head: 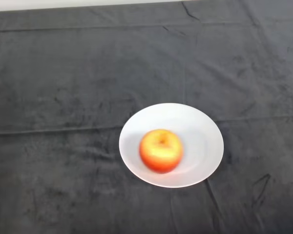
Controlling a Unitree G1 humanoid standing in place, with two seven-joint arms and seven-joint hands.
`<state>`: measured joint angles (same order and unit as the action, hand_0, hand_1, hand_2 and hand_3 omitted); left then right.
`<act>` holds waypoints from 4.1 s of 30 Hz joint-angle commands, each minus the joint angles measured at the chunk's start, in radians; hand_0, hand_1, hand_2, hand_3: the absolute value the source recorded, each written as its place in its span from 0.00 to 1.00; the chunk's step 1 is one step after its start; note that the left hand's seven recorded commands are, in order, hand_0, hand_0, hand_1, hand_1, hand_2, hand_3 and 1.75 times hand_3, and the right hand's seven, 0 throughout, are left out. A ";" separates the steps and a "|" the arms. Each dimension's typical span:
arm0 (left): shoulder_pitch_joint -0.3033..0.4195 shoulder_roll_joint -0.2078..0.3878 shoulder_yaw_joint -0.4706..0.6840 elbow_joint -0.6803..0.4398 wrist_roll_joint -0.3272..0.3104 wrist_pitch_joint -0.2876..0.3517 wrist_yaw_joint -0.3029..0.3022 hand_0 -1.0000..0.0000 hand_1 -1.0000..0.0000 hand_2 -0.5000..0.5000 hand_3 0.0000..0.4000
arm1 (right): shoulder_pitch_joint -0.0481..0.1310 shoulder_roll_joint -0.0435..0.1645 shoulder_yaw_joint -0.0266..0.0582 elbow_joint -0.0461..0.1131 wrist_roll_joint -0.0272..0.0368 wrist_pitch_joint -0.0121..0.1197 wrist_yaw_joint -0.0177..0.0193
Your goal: Move the apple to the plate
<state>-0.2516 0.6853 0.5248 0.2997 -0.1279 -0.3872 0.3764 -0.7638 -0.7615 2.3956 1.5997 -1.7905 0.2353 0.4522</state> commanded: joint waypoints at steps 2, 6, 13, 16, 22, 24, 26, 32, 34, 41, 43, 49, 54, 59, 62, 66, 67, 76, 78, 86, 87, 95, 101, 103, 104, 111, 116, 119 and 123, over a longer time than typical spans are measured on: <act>0.004 0.075 0.063 0.052 -0.016 -0.035 0.024 1.00 1.00 0.50 0.00 | -0.047 -0.019 0.0110 -0.034 0.0038 -0.004 0.0140; -0.012 0.070 0.100 0.082 -0.024 -0.048 0.048 1.00 1.00 0.50 0.00 | -0.047 -0.019 0.0111 -0.034 0.0037 -0.004 0.0140; -0.049 0.048 0.121 0.112 -0.014 -0.064 0.092 1.00 1.00 0.50 0.00 | -0.047 -0.019 0.0112 -0.034 0.0037 -0.004 0.0140; -0.058 0.043 0.126 0.117 -0.012 -0.068 0.099 1.00 1.00 0.50 0.00 | -0.047 -0.019 0.0112 -0.033 0.0037 -0.004 0.0140; -0.070 0.034 0.128 0.128 -0.009 -0.078 0.102 1.00 1.00 0.50 0.00 | -0.047 -0.019 0.0113 -0.033 0.0036 -0.004 0.0140; -0.072 0.033 0.128 0.130 -0.008 -0.079 0.100 1.00 1.00 0.50 0.00 | -0.047 -0.018 0.0113 -0.033 0.0036 -0.004 0.0140; -0.073 0.032 0.128 0.131 -0.008 -0.080 0.097 1.00 1.00 0.50 0.00 | -0.047 -0.018 0.0113 -0.033 0.0036 -0.004 0.0140; -0.074 0.029 0.128 0.130 -0.007 -0.079 0.089 1.00 1.00 0.50 0.00 | -0.047 -0.018 0.0113 -0.033 0.0036 -0.004 0.0140; -0.074 0.028 0.128 0.128 -0.006 -0.078 0.087 1.00 1.00 0.50 0.00 | -0.047 -0.018 0.0113 -0.033 0.0036 -0.004 0.0140; -0.071 0.025 0.129 0.119 -0.006 -0.071 0.079 1.00 1.00 0.50 0.00 | -0.047 -0.018 0.0113 -0.033 0.0036 -0.004 0.0140; -0.071 0.024 0.129 0.119 -0.005 -0.071 0.077 1.00 1.00 0.50 0.00 | -0.047 -0.018 0.0113 -0.033 0.0037 -0.004 0.0139; -0.072 0.022 0.131 0.123 -0.003 -0.074 0.071 1.00 1.00 0.50 0.00 | -0.047 -0.018 0.0113 -0.033 0.0037 -0.004 0.0139; -0.073 0.022 0.133 0.128 -0.003 -0.074 0.065 1.00 1.00 0.50 0.00 | -0.047 -0.018 0.0113 -0.033 0.0037 -0.004 0.0139; -0.075 0.023 0.137 0.139 -0.003 -0.080 0.058 1.00 1.00 0.50 0.00 | -0.047 -0.018 0.0113 -0.033 0.0037 -0.004 0.0139; -0.077 0.024 0.138 0.144 -0.003 -0.081 0.054 1.00 1.00 0.50 0.00 | -0.047 -0.018 0.0113 -0.033 0.0037 -0.004 0.0139; -0.079 0.022 0.138 0.146 -0.002 -0.080 0.052 1.00 1.00 0.50 0.00 | -0.047 -0.018 0.0113 -0.033 0.0037 -0.004 0.0139; -0.079 0.022 0.138 0.146 -0.001 -0.080 0.052 1.00 1.00 0.50 0.00 | -0.047 -0.018 0.0113 -0.033 0.0037 -0.004 0.0139; -0.081 0.019 0.139 0.144 0.001 -0.075 0.047 1.00 1.00 0.50 0.00 | -0.047 -0.018 0.0113 -0.033 0.0037 -0.004 0.0139; -0.081 0.019 0.139 0.144 0.001 -0.074 0.046 1.00 1.00 0.50 0.00 | -0.047 -0.018 0.0113 -0.033 0.0037 -0.004 0.0138; -0.082 0.017 0.141 0.143 0.001 -0.071 0.039 1.00 1.00 0.50 0.00 | -0.047 -0.018 0.0113 -0.033 0.0037 -0.004 0.0138; -0.082 0.017 0.141 0.144 0.001 -0.071 0.037 1.00 1.00 0.50 0.00 | -0.047 -0.018 0.0113 -0.033 0.0037 -0.004 0.0138; -0.085 0.017 0.143 0.148 0.000 -0.070 0.031 1.00 1.00 0.50 0.00 | -0.047 -0.018 0.0113 -0.033 0.0037 -0.004 0.0138; -0.086 0.016 0.145 0.147 0.001 -0.069 0.029 1.00 1.00 0.50 0.00 | -0.047 -0.018 0.0113 -0.033 0.0037 -0.004 0.0138; -0.086 0.015 0.145 0.146 0.001 -0.069 0.028 1.00 1.00 0.50 0.00 | -0.047 -0.018 0.0113 -0.033 0.0037 -0.004 0.0138; -0.086 0.015 0.146 0.146 0.001 -0.069 0.028 1.00 1.00 0.50 0.00 | -0.047 -0.018 0.0113 -0.033 0.0037 -0.004 0.0138; -0.084 0.013 0.149 0.139 0.001 -0.065 0.025 1.00 1.00 0.50 0.00 | -0.047 -0.018 0.0113 -0.033 0.0037 -0.004 0.0138; -0.084 0.012 0.150 0.135 0.001 -0.062 0.024 1.00 1.00 0.50 0.00 | -0.047 -0.018 0.0113 -0.033 0.0037 -0.004 0.0139; -0.084 0.010 0.150 0.132 0.003 -0.061 0.025 1.00 1.00 0.50 0.00 | -0.047 -0.018 0.0113 -0.033 0.0037 -0.004 0.0139; -0.084 0.009 0.152 0.133 0.003 -0.061 0.023 1.00 1.00 0.50 0.00 | -0.047 -0.018 0.0113 -0.033 0.0037 -0.004 0.0139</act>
<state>-0.2952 0.6852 0.6138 0.4042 -0.1347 -0.4476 0.4046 -0.7638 -0.7616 2.3956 1.5997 -1.7904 0.2349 0.4522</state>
